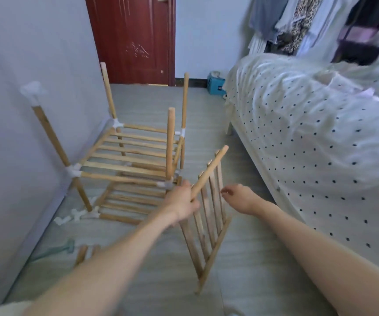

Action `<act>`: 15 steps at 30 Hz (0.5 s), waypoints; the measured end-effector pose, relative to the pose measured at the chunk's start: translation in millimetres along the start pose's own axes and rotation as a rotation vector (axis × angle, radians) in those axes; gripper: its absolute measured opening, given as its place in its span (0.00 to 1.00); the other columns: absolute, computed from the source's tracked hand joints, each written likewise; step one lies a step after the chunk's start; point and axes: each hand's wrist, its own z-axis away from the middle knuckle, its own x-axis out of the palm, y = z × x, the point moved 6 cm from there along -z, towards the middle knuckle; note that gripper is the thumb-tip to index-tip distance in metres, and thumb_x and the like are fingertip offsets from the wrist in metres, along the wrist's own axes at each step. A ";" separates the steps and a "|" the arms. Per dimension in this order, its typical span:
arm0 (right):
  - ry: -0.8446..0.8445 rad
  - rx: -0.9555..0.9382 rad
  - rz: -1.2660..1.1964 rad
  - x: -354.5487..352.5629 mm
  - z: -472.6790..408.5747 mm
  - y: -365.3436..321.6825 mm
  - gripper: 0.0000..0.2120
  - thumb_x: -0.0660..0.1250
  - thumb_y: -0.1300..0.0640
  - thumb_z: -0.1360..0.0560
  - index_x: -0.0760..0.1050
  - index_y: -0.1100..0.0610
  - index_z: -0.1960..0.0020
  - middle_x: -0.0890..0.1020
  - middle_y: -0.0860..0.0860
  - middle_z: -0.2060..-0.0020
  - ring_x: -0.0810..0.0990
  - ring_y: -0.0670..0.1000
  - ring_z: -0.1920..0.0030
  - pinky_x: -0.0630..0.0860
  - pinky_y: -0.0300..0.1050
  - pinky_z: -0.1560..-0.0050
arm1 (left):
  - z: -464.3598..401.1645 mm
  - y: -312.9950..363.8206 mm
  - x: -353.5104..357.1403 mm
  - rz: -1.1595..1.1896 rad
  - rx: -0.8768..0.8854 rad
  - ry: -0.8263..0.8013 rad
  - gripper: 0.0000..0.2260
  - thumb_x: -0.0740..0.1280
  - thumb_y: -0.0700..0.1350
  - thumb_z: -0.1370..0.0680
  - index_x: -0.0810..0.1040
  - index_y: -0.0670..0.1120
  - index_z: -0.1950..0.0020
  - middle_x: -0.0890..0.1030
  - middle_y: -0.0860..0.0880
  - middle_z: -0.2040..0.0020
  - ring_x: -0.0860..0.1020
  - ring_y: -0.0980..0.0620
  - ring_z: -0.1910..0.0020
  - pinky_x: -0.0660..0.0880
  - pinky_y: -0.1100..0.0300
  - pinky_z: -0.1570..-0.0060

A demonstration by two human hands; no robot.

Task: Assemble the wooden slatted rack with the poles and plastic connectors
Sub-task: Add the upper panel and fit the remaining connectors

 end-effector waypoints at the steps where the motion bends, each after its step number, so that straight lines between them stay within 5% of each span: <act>1: 0.025 -0.004 -0.030 -7.5 4.2 -7.6 0.16 0.53 0.57 0.19 0.74 0.60 0.37 0.77 0.58 0.39 0.74 0.59 0.38 0.69 0.46 0.40 | 8.6 -2.8 -21.5 0.025 -0.005 0.030 0.08 0.63 0.44 0.23 0.69 0.43 0.47 0.78 0.45 0.56 0.78 0.49 0.64 0.72 0.58 0.68; 7: 0.243 0.052 -0.357 -34.5 1.4 -59.1 0.16 0.51 0.57 0.19 0.72 0.62 0.39 0.78 0.60 0.42 0.75 0.61 0.43 0.73 0.52 0.43 | 52.4 -31.7 -135.6 0.145 -0.046 0.098 0.07 0.68 0.40 0.26 0.69 0.46 0.58 0.79 0.45 0.58 0.83 0.48 0.68 0.74 0.58 0.71; 11: 0.224 0.051 -0.452 -29.3 -8.4 -105.1 0.18 0.51 0.57 0.19 0.67 0.61 0.33 0.75 0.59 0.39 0.74 0.58 0.44 0.72 0.51 0.41 | 80.8 -35.8 -188.6 0.051 -0.025 0.041 0.10 0.67 0.41 0.26 0.71 0.48 0.47 0.81 0.46 0.52 0.82 0.53 0.70 0.77 0.59 0.63; 15: 0.189 0.021 -0.604 -27.7 -26.7 -142.8 0.22 0.50 0.62 0.20 0.58 0.60 0.26 0.70 0.58 0.34 0.71 0.55 0.43 0.70 0.50 0.36 | 102.6 -49.7 -228.9 0.018 -0.033 -0.014 0.11 0.67 0.39 0.25 0.73 0.47 0.44 0.80 0.50 0.58 0.84 0.51 0.64 0.73 0.69 0.70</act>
